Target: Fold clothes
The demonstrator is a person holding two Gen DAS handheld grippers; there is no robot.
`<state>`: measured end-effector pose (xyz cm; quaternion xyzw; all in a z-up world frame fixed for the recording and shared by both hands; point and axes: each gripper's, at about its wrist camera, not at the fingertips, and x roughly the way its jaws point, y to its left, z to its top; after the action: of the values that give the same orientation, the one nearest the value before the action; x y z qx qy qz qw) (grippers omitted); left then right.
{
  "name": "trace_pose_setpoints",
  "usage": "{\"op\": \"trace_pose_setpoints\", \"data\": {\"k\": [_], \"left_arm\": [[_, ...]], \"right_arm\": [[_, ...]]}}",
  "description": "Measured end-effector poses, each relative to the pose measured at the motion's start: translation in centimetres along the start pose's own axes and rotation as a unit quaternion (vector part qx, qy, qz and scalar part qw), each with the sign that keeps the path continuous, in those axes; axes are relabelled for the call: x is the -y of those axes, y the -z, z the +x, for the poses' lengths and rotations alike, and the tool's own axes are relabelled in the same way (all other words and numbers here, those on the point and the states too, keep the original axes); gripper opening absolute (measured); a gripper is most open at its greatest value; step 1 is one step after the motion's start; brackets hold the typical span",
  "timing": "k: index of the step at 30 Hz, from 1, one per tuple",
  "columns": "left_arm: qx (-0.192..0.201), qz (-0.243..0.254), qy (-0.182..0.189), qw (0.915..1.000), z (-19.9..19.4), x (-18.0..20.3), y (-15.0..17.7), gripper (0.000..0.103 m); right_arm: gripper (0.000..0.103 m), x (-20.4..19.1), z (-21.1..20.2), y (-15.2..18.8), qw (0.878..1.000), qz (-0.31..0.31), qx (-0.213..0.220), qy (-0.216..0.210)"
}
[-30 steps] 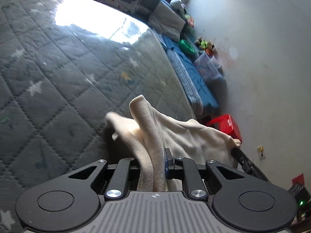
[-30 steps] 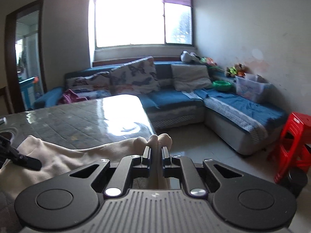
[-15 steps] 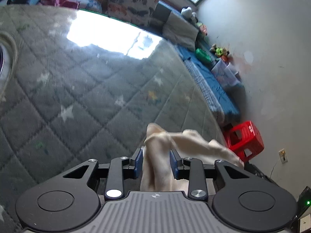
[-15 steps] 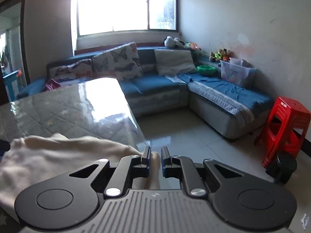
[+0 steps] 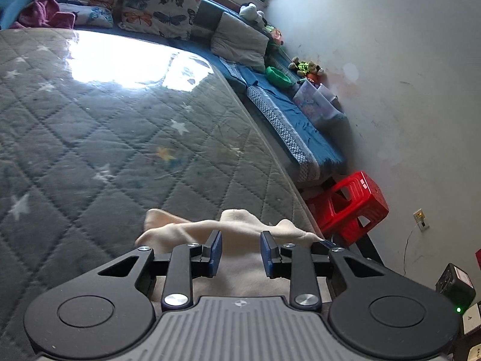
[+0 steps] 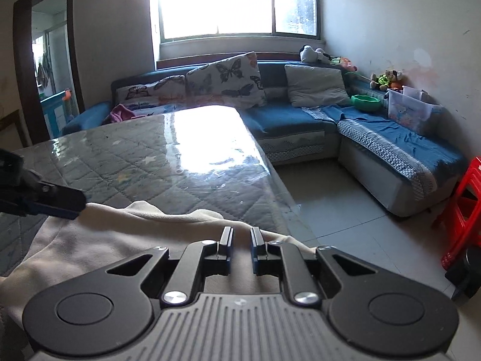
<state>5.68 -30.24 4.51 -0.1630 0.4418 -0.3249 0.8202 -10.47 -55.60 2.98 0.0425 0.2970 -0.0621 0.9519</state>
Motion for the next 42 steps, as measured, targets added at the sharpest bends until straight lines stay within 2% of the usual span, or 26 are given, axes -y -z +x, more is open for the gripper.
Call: {"op": "trace_pose_setpoints", "data": {"k": [8,18,28,33,35,42], "left_arm": [[-0.018,-0.006,-0.003,0.9998,2.3,-0.8,0.3,0.029],[-0.015,0.002,0.014,0.9998,1.2,0.3,0.4,0.03],[-0.03,0.035,0.036,0.9983,-1.0,1.9,3.9,0.032],[-0.031,0.06,0.037,0.9971,-2.1,2.6,5.8,0.033],[-0.031,0.064,0.037,0.9968,-2.6,2.6,6.5,0.033],[-0.023,0.074,0.033,0.9965,-3.8,2.3,8.2,0.033]], "right_arm": [[0.02,-0.2,0.7,0.0,1.0,-0.003,-0.002,-0.008],[0.023,-0.3,-0.5,-0.2,1.0,-0.01,0.003,-0.018],[0.032,-1.6,-4.9,2.3,0.999,-0.025,0.002,-0.038],[0.035,-3.0,-6.6,4.0,0.998,-0.05,0.007,-0.03],[0.039,-3.3,-7.2,4.6,0.998,-0.057,0.011,-0.028],[0.042,-4.5,-8.4,5.7,0.997,-0.071,0.017,-0.025]]}}
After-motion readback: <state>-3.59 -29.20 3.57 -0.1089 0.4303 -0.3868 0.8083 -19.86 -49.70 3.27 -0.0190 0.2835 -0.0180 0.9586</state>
